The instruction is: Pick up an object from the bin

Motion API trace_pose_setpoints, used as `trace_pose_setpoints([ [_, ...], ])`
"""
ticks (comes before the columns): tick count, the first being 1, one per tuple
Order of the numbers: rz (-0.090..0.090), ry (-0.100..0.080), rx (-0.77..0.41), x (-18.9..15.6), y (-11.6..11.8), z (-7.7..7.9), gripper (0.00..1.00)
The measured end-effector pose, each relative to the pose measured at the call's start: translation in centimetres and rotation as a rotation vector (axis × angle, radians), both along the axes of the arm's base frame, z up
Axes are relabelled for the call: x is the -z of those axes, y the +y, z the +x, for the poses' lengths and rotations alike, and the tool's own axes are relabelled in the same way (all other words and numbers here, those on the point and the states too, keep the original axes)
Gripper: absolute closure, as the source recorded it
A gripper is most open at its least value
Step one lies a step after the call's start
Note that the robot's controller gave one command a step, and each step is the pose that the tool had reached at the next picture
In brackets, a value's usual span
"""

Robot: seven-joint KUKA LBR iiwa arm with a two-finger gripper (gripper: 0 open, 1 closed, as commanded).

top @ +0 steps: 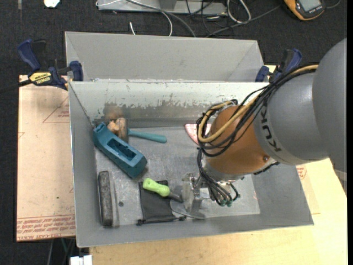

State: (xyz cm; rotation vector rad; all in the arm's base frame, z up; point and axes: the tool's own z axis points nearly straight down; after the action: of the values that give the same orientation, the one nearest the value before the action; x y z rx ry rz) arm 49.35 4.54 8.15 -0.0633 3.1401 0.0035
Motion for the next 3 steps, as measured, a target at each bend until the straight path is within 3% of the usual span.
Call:
trace_pose_setpoints([
  [1, 0.0, -0.001, 0.0, 0.0, 0.0, 0.0, 0.0],
  [2, 0.0, 0.0, 0.0, 0.0, 0.0, 0.0, 0.0],
  [3, 0.001, -0.014, -0.027, 0.9, 3.1, -0.5, 0.0],
])
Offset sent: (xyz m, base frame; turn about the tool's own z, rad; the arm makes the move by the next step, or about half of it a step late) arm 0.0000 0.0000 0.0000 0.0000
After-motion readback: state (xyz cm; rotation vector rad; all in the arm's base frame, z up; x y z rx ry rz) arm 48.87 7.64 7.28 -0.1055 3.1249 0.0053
